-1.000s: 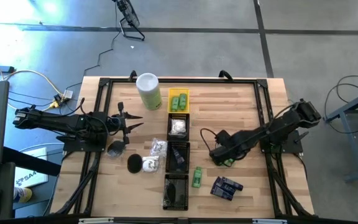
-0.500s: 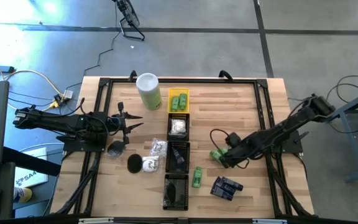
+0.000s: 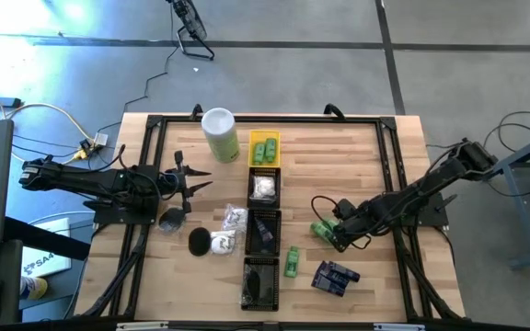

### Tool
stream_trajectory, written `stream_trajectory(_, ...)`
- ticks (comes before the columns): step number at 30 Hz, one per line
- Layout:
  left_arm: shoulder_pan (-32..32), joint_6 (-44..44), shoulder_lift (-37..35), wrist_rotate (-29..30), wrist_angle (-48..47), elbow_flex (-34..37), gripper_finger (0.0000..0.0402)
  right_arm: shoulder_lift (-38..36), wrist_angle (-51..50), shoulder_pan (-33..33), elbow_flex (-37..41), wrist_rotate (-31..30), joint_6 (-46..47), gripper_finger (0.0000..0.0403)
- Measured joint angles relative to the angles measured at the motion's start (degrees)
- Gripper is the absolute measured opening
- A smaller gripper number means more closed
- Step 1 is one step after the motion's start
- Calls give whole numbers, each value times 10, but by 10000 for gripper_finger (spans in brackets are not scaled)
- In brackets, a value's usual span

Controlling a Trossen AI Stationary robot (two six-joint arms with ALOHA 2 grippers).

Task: Pick & Place Travel size toiletries
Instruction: Put the green bottle into the yellow basket

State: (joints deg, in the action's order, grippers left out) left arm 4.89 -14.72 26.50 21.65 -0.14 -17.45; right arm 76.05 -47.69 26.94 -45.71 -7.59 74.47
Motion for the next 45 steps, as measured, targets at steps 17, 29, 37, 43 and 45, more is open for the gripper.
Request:
stream_trajectory(17,0,1,0,0,0,0,109,0,25,-13,0,-18,15,56)
stream_trajectory(29,0,2,0,0,1,0,109,33,27,-20,0,-49,7,219)
stream_trajectory(37,0,0,0,0,0,0,109,87,22,-20,0,-39,-13,210)
stream_trajectory(43,0,0,0,0,0,0,109,111,23,-20,0,-28,-24,206)
stream_trajectory(45,0,0,0,0,0,0,109,118,26,-20,0,-25,-24,206)
